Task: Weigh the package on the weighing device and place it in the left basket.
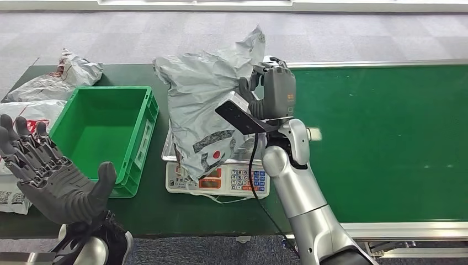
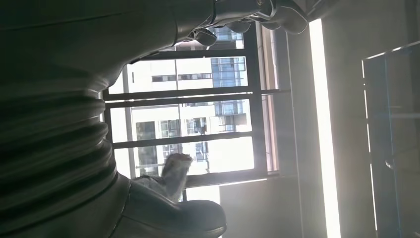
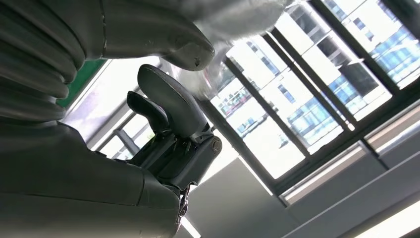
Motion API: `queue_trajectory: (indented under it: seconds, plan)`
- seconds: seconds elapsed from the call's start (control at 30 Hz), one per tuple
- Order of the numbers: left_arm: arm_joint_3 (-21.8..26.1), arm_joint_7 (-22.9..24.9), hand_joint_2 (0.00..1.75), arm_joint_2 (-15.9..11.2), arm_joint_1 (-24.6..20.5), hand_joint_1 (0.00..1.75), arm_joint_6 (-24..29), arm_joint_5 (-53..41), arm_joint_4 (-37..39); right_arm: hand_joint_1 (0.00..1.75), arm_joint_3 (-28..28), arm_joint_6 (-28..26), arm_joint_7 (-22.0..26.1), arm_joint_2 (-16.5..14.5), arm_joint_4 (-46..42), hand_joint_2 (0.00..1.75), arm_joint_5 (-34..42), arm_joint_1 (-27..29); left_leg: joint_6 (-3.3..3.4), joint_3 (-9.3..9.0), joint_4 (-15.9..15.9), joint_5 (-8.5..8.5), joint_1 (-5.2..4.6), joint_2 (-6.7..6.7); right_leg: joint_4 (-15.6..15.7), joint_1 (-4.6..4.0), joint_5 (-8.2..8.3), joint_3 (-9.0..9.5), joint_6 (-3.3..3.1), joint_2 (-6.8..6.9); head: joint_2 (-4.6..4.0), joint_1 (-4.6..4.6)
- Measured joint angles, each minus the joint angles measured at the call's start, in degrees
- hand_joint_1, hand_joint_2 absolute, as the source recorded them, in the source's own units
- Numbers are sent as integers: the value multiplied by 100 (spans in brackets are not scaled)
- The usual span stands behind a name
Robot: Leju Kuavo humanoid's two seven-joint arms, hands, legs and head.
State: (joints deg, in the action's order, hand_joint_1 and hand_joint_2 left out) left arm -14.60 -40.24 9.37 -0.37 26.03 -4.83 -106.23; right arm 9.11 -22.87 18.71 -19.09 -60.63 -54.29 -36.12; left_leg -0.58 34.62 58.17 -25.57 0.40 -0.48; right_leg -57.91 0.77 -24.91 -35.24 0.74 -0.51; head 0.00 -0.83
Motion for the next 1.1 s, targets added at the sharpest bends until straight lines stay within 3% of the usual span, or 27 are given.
queue_trajectory:
  seconds: [0.33,0.47,0.63,0.73,0.9,1.1]
  plan:
    - [0,0,175,-34,0,0,6,-44,0,175,378,-199,-49,-10,513,175,83,-270,3,4,1,-1,-1,-4,1,7,0,-1,1,3,0,0]
    - [0,0,175,-53,4,0,56,-79,3,2,392,-451,-149,-10,696,175,44,-318,2,3,1,-1,-1,-4,1,6,0,-1,1,2,0,-1]
    - [0,0,175,-65,22,0,138,-128,14,0,392,-837,-545,-10,1112,175,-230,-456,2,2,1,-1,-1,-3,1,5,0,-1,1,2,0,-1]
    - [0,-1,175,-68,40,0,177,-143,16,0,365,-1312,-344,-11,1152,175,-300,-423,2,1,2,0,-1,-5,1,5,0,-2,1,3,0,-1]
    - [0,1,175,-76,73,0,179,-226,60,0,-46,-1728,499,-84,-80,175,-352,107,4,6,2,-6,-1,-10,1,6,-2,-5,0,7,0,0]
    - [1,3,175,-84,55,0,141,-336,167,0,-365,-1730,829,-108,-1335,175,-7,593,5,2,5,-7,-4,-8,6,9,-3,-10,2,8,0,0]
